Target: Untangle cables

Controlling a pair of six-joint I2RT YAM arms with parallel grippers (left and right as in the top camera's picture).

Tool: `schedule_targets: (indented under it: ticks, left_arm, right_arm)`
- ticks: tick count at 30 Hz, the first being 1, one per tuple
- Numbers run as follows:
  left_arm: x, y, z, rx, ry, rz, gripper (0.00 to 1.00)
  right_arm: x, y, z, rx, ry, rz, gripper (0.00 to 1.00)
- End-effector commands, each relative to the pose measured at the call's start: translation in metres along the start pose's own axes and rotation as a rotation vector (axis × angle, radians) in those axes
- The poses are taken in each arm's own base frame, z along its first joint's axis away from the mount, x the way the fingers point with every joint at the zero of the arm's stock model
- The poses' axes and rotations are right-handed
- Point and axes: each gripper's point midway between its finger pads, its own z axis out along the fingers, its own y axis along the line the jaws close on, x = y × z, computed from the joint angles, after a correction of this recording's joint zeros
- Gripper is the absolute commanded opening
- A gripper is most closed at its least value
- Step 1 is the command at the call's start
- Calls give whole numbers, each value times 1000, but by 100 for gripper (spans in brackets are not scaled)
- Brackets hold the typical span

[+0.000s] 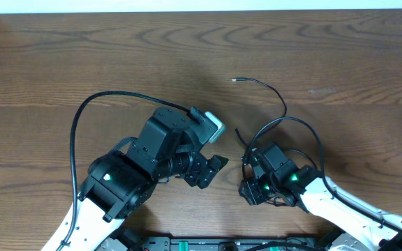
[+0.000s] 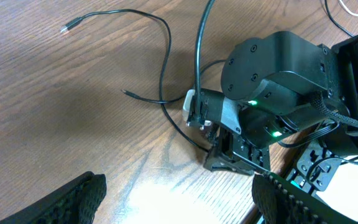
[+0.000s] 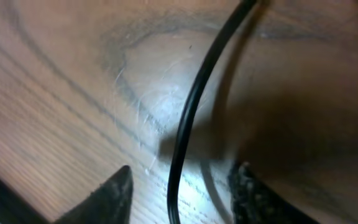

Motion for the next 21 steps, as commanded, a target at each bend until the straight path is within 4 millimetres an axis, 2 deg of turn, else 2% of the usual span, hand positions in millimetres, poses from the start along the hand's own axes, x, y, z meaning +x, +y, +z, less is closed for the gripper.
schedule_targets:
  ticks: [1, 4, 8, 9, 11, 13, 16, 19, 20, 21]
  left_arm:
    - [-7, -1, -6, -6, -24, 17, 81]
    - [-7, -1, -6, -7, -24, 16, 81]
    - [-7, -1, -5, -6, -23, 16, 81]
    - [-7, -1, -5, -6, -23, 16, 81]
    - [-7, -1, -5, -6, -23, 16, 81]
    - [-6, -1, -5, -6, -22, 16, 81]
    - [-6, -1, -5, -6, -22, 16, 81]
    - [-6, -1, -5, -6, -21, 15, 81]
    - [-6, -1, -5, -6, -21, 15, 81]
    - [-6, -1, -5, -6, -21, 15, 81]
  right_arm:
    - [17, -8, 8, 17, 26, 61, 34]
    - [11, -7, 10, 4, -6, 64, 1]
    - [-21, 5, 8, -44, -133, 53, 1]
    - [-43, 11, 2, -66, -216, 40, 1]
    - [-70, 17, -11, -80, -308, 25, 1]
    - [-103, 21, -33, -76, -413, -3, 1]
    - [-157, 18, -82, -9, -600, -76, 1]
    - [-207, -3, -150, 135, -813, -78, 1]
    - [-220, -14, -177, 198, -885, -65, 1]
    - [-238, -35, -227, 317, -1005, -32, 1]
